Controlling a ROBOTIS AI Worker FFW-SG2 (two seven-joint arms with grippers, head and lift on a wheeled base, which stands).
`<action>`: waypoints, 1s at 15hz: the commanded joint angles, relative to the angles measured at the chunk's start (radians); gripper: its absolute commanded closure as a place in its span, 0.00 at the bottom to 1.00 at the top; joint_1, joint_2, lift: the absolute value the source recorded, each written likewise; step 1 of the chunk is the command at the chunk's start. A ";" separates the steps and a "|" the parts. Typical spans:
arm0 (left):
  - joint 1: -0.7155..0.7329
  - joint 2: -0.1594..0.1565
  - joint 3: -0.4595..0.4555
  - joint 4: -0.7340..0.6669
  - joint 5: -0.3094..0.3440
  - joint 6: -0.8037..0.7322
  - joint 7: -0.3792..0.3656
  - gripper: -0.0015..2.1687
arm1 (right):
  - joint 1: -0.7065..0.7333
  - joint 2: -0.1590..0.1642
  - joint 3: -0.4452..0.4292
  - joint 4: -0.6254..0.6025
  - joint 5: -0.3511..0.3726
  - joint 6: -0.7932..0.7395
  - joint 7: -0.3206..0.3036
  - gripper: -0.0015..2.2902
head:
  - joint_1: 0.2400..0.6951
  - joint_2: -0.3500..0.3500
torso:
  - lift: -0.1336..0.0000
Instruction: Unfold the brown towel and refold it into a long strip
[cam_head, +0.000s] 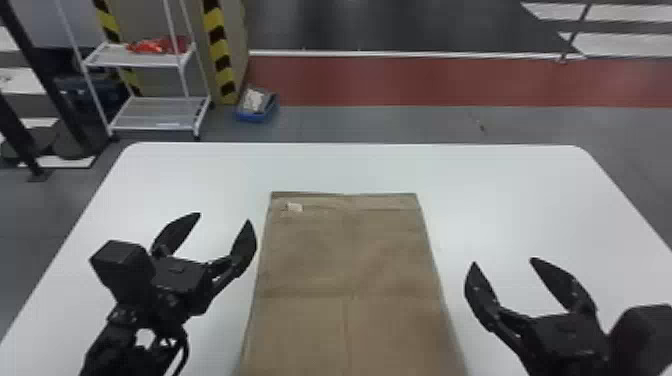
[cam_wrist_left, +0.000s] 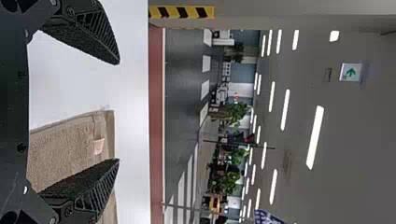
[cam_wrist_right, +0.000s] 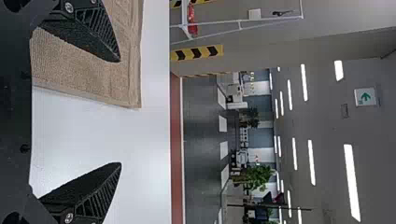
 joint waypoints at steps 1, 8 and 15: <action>-0.103 0.000 -0.001 0.023 -0.014 0.165 -0.058 0.07 | 0.000 0.001 -0.002 0.001 0.001 -0.001 0.000 0.04 | 1.00 0.45 | 0.08; -0.404 0.001 -0.030 0.276 -0.055 0.358 -0.214 0.07 | 0.000 0.001 -0.009 0.004 0.001 -0.001 0.002 0.04 | 1.00 0.37 | 0.08; -0.545 0.000 -0.053 0.526 -0.106 0.346 -0.214 0.10 | -0.006 0.001 -0.012 0.012 -0.005 -0.001 0.000 0.04 | 1.00 0.34 | 0.08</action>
